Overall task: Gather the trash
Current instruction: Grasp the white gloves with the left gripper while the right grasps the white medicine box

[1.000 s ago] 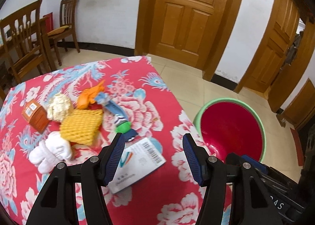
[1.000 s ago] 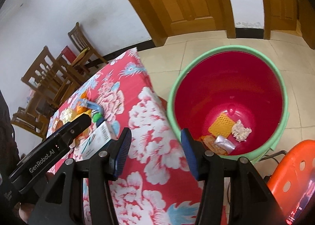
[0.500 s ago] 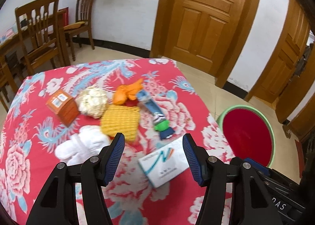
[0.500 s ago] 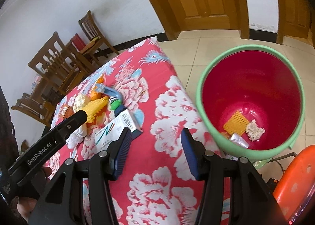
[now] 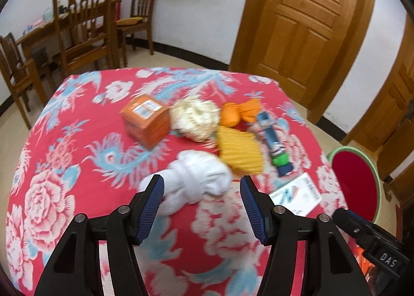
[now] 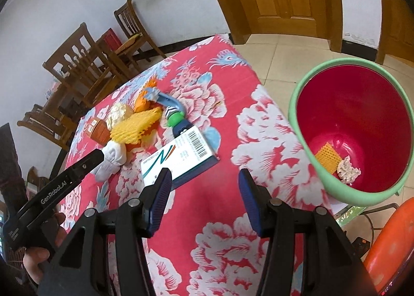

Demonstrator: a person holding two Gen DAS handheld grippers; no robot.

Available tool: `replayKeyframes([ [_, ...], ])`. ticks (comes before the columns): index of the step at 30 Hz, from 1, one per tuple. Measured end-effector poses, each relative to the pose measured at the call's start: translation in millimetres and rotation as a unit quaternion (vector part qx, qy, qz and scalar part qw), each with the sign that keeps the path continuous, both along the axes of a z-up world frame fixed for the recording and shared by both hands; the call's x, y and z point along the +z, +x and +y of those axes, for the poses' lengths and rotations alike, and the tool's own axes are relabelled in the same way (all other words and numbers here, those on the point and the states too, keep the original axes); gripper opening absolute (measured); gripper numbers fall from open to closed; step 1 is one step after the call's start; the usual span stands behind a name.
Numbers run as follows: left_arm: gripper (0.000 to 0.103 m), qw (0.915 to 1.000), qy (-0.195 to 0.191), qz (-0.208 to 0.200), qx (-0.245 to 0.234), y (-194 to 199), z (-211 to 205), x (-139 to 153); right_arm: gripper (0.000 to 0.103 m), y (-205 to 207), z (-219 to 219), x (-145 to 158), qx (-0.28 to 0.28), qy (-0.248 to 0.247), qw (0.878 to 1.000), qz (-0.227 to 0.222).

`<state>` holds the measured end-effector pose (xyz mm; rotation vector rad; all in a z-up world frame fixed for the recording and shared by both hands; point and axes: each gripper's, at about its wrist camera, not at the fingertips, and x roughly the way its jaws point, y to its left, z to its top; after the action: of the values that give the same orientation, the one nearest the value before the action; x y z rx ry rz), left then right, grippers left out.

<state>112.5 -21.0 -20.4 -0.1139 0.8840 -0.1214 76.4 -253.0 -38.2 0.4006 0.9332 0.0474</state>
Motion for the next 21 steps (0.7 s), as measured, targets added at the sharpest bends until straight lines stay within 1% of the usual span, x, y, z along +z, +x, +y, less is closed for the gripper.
replayKeyframes([
  [4,0.063,0.9999,0.004,0.010,0.009,2.7,12.2,-8.8,0.056,1.1,9.6,-2.3,0.010,0.001,1.000,0.006],
  [9,0.063,0.9998,0.007,0.020,0.001,7.1,17.1,-18.9,0.056,4.9,22.7,-6.7,0.019,0.003,1.000,0.017],
  [11,0.063,0.9998,0.007,0.021,0.000,7.2,17.3,-21.5,0.058,7.6,29.6,-8.9,0.023,0.000,1.000,0.021],
  [13,0.063,0.9997,0.007,0.025,-0.002,9.6,18.1,-25.1,0.063,12.2,35.4,-11.6,0.025,-0.001,0.999,0.024],
  [15,0.063,0.9996,0.007,0.028,-0.002,12.0,19.7,-29.4,0.063,16.1,39.2,-14.8,0.025,0.000,0.999,0.028],
  [21,0.063,0.9996,-0.011,0.026,-0.005,16.1,23.8,-34.3,0.065,29.8,49.4,-25.9,0.019,0.018,0.999,0.041],
])
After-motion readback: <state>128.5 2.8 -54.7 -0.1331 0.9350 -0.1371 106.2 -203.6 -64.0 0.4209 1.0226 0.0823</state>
